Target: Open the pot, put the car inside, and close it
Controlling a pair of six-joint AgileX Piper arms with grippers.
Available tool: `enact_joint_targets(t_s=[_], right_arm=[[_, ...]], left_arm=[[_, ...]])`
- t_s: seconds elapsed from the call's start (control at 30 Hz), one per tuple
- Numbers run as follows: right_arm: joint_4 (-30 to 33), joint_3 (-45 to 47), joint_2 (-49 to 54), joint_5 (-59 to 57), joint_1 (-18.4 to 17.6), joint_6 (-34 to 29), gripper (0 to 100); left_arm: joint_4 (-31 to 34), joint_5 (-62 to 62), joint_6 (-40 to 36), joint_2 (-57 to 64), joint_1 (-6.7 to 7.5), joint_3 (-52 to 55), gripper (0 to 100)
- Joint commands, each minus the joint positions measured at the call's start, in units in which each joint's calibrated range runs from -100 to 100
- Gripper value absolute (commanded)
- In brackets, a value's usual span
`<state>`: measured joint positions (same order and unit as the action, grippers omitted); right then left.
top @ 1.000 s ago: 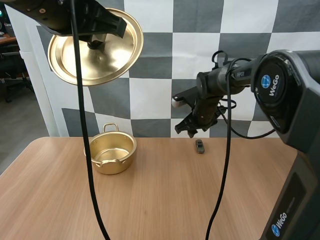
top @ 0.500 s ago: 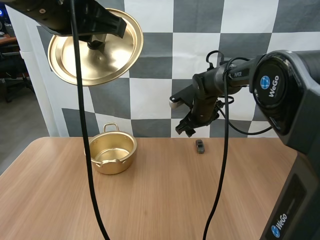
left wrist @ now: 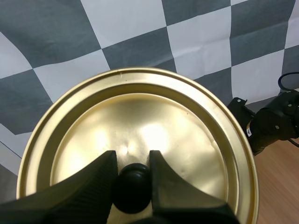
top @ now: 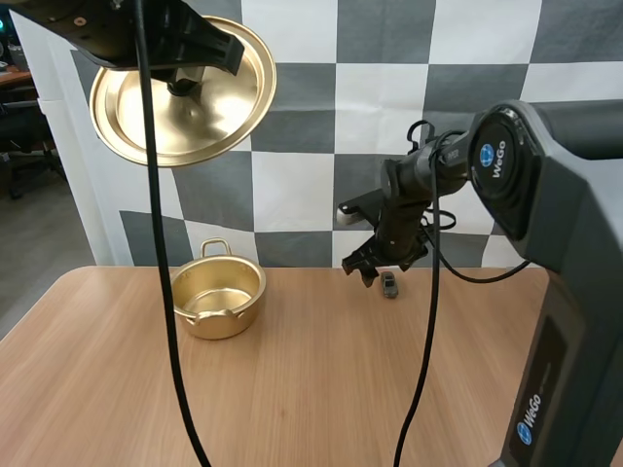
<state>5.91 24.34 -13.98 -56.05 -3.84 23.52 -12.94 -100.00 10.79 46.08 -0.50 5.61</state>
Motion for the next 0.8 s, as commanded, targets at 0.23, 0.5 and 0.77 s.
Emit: enact_joint_targets(t_s=[0.23, 0.5, 0.77], right_arm=[[-0.92, -0.15, -1.57, 8.29, 2.51, 0.92, 100], [-4.99, -4.17, -4.71, 4.37, 2.51, 3.2, 100], [-6.52, -5.42, -6.63, 5.53, 2.51, 4.09, 100]], left_arm=[[0.32, 0.0, 0.05, -0.06, -0.02, -0.02, 0], [0.32, 0.0, 0.05, -0.06, -0.02, -0.02, 0], [0.32, 0.0, 0.05, -0.06, -0.02, -0.02, 0]])
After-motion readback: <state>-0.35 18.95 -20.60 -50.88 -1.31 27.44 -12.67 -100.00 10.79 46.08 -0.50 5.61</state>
